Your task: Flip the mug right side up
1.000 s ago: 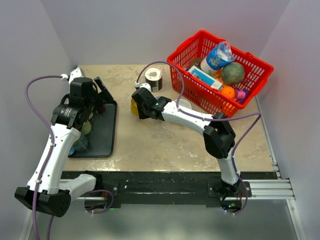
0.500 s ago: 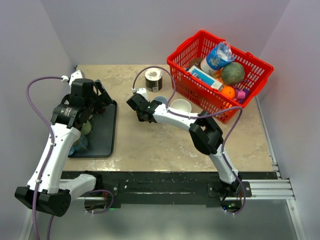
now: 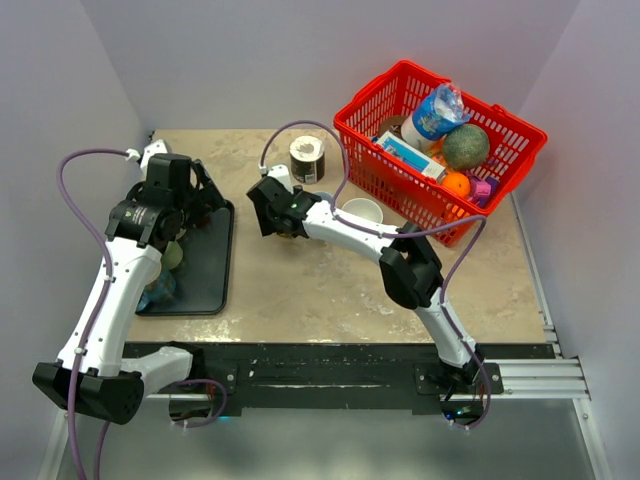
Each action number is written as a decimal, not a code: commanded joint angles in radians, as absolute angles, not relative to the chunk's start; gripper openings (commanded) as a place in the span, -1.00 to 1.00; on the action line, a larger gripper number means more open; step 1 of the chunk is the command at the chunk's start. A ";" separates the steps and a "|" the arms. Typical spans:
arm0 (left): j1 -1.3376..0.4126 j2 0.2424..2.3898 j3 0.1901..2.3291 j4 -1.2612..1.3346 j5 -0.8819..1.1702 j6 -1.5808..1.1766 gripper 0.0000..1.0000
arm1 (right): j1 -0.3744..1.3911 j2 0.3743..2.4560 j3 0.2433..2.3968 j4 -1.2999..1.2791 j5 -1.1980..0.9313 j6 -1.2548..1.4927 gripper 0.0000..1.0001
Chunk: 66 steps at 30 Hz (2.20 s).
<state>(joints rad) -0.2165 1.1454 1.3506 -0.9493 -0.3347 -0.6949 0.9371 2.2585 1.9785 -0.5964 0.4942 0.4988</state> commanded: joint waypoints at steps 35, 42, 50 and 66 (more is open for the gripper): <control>0.434 1.028 1.023 -0.977 -0.455 -0.825 0.99 | 0.654 1.792 1.732 -0.646 0.215 0.522 0.74; 0.454 0.982 1.034 -1.025 -0.491 -0.959 0.99 | 0.643 1.786 1.721 -0.652 0.203 0.518 0.74; 0.558 0.993 1.005 -0.898 -0.370 -1.250 0.99 | 0.621 1.821 1.809 -0.742 0.192 0.483 0.74; 0.583 1.055 0.868 -0.885 -0.486 -1.709 0.86 | 0.586 1.881 1.807 -0.795 0.089 0.503 0.67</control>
